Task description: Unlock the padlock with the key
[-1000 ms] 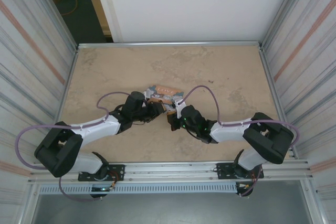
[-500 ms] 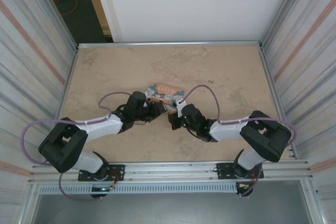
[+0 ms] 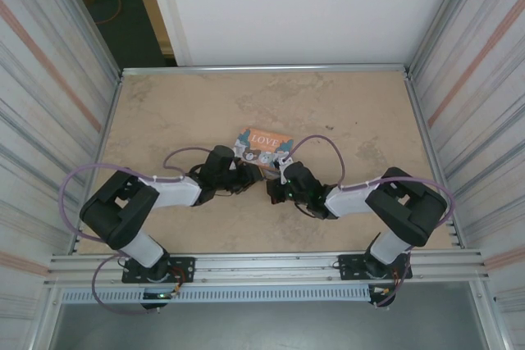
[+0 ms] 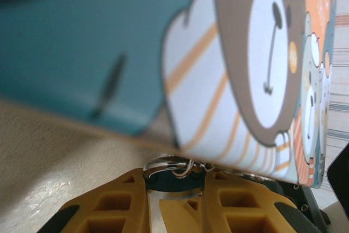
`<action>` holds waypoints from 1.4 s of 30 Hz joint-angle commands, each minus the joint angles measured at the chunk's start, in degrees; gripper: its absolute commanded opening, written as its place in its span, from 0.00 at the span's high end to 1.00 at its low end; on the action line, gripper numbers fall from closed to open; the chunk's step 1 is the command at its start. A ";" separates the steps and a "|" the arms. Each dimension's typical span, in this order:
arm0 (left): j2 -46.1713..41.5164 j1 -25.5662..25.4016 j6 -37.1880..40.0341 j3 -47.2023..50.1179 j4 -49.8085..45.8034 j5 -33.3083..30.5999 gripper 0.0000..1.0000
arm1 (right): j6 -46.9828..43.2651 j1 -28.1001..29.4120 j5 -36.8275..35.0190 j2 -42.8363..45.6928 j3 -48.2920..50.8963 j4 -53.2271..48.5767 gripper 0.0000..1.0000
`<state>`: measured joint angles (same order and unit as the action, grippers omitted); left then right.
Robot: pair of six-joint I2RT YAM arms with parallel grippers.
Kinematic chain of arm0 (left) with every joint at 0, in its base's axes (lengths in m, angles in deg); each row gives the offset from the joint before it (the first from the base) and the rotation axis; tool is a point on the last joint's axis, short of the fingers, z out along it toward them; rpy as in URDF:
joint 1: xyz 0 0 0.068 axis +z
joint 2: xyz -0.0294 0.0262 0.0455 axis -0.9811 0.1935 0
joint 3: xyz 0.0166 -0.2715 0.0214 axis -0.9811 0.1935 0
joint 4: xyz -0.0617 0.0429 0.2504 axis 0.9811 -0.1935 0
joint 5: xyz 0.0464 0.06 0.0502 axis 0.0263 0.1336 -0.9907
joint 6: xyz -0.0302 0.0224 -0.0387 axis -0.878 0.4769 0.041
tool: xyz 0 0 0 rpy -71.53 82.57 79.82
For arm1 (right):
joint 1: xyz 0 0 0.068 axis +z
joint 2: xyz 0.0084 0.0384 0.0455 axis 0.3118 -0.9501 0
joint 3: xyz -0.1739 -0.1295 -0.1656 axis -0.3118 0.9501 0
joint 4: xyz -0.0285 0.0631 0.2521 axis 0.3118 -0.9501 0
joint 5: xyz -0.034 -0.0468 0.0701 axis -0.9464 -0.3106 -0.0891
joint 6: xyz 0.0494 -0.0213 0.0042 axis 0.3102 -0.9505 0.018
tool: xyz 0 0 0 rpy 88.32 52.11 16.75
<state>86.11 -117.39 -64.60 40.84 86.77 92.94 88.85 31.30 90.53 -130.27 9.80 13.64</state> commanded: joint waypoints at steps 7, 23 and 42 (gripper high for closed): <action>-1.86 0.54 0.46 1.25 1.15 4.23 0.60 | 3.96 -2.70 4.47 -1.57 -3.14 -3.38 1.00; -23.77 7.72 2.95 11.93 -3.92 0.41 0.43 | 10.28 -3.39 11.32 -1.32 -6.36 -8.88 1.00; -21.66 10.89 -4.67 20.97 14.62 6.92 0.46 | 30.53 -1.51 15.24 -4.46 -6.48 -0.77 1.00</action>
<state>62.94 -106.70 -67.79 61.32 95.93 97.75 114.82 29.08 104.06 -133.50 4.31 11.26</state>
